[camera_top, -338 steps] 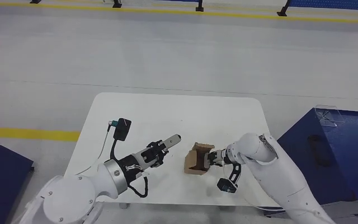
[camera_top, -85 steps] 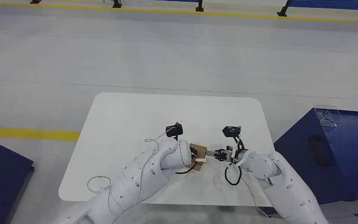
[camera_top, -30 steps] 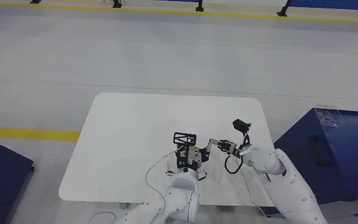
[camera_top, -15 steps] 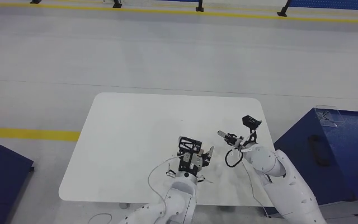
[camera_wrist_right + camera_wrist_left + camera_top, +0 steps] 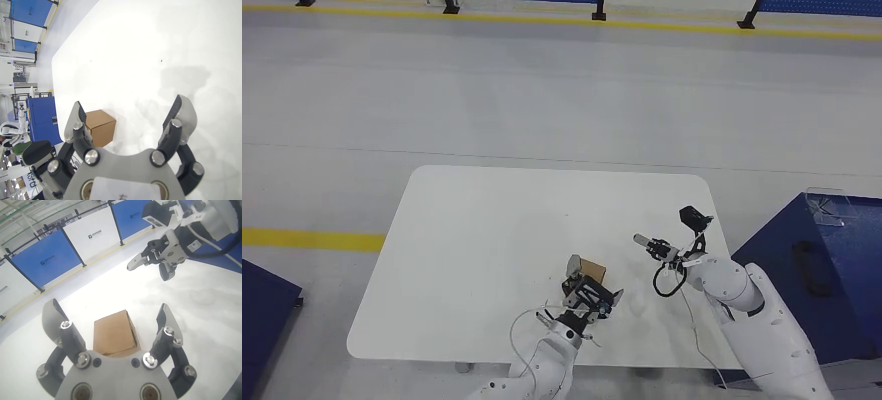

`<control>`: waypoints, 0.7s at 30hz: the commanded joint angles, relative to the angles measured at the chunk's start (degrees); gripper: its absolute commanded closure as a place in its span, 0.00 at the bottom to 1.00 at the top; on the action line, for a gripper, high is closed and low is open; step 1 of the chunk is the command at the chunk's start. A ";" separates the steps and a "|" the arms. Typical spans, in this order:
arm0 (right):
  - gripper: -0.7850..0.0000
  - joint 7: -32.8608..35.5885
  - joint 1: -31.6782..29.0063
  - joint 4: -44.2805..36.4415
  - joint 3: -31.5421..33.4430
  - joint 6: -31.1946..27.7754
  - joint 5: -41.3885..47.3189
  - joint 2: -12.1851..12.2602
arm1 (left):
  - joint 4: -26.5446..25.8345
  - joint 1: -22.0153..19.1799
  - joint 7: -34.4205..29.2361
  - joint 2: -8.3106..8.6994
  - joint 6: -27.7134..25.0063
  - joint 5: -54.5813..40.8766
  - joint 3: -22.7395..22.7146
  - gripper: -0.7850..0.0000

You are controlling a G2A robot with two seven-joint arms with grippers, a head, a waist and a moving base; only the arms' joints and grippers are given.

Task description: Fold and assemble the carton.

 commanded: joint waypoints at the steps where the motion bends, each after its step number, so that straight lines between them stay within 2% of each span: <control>1: 0.00 0.00 0.00 0.00 0.00 0.00 0.00 0.00 | 1.15 0.05 -0.31 -0.20 -0.97 0.66 -0.31 0.00; 5: 0.00 0.00 0.00 0.00 0.00 0.00 0.00 0.00 | 2.28 0.48 -0.45 -0.60 -4.07 -0.02 -1.12 0.00; 18: 0.00 0.00 0.00 0.00 0.00 0.00 0.00 0.00 | 5.39 2.23 -0.47 -1.75 -4.37 0.98 -4.55 0.00; 20: 0.00 0.00 0.00 0.00 0.00 0.00 0.00 0.00 | 5.59 2.48 -0.66 -1.89 -4.78 1.19 -4.96 0.05; 21: 0.00 0.00 0.00 0.00 0.00 0.00 0.00 0.00 | 5.73 2.54 -0.88 -1.96 -5.05 1.31 -5.14 0.13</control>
